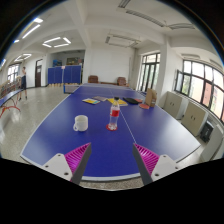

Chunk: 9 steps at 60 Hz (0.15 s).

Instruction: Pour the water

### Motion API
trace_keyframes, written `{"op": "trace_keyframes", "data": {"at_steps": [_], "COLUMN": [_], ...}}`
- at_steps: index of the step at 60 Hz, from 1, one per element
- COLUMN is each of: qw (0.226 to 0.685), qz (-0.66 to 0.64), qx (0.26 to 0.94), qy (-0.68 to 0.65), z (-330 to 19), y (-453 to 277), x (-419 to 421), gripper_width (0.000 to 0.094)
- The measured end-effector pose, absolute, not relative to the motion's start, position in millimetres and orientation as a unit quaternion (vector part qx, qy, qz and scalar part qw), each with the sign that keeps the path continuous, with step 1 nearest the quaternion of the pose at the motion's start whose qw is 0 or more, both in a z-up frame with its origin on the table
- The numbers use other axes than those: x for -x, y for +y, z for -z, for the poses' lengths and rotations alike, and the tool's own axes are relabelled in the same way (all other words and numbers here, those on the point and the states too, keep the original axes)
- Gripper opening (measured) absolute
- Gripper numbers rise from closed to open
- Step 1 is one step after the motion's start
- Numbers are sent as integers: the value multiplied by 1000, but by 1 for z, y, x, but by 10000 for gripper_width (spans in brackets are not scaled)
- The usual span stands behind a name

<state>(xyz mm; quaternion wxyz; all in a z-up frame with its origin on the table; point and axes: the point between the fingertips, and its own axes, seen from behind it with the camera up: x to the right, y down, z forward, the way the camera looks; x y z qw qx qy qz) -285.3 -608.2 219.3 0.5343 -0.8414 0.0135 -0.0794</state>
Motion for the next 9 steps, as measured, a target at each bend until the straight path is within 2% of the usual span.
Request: {"op": "trace_keyframes", "data": {"at_steps": [9], "qw": [541], "qz": [81], "qx": [837], "qy": [21], "z": [-227], "y": [-624], "x": [278], "gripper_width": [854]}}
